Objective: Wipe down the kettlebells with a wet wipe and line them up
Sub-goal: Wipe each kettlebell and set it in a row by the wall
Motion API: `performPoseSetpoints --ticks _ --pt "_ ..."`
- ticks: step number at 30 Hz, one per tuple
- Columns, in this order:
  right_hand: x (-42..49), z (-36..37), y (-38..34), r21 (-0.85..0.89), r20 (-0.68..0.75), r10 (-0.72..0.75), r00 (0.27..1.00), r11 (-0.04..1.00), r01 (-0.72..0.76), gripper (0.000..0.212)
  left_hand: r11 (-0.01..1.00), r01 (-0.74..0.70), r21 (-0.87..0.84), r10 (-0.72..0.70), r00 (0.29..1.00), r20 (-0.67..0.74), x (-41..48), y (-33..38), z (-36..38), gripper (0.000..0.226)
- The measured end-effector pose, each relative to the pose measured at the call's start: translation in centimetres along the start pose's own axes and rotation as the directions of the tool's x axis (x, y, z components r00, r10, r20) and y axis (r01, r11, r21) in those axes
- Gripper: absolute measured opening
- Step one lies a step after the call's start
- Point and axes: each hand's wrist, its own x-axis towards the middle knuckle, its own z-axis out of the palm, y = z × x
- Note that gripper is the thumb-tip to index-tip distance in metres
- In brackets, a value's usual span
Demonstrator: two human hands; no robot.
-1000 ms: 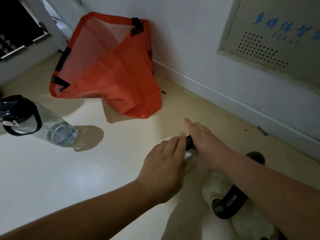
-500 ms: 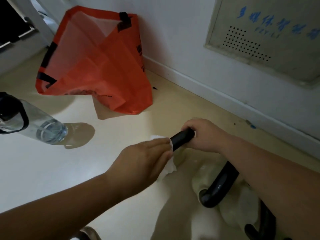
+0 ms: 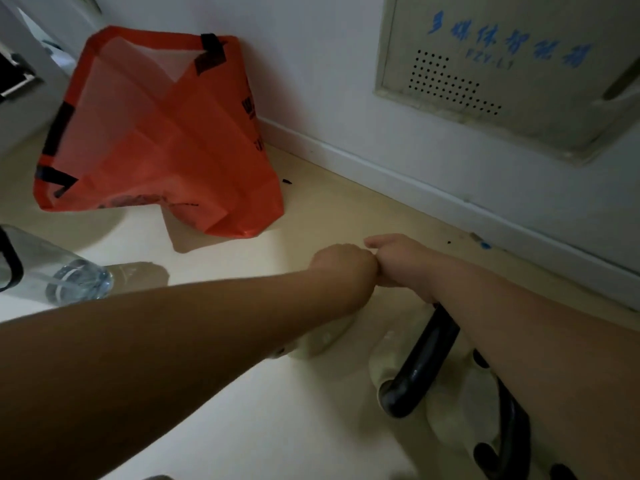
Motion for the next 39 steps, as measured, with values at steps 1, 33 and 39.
performPoseSetpoints --ticks 1,33,39 --pt "0.0 -0.3 -0.1 0.032 -0.071 0.019 0.997 0.999 -0.016 0.047 0.999 -0.007 0.036 0.004 0.997 0.081 0.9 0.5 -0.8 0.026" --pt "0.3 -0.8 0.4 -0.122 -0.060 0.028 0.998 0.992 -0.035 0.055 0.990 -0.030 -0.138 0.023 0.998 -0.051 -1.5 -0.3 0.7 0.034" --pt "-0.2 0.4 0.0 -0.172 0.091 0.054 0.994 0.984 -0.038 0.053 0.872 -0.048 -0.488 -0.049 0.982 -0.183 -11.9 -6.2 6.8 0.062"
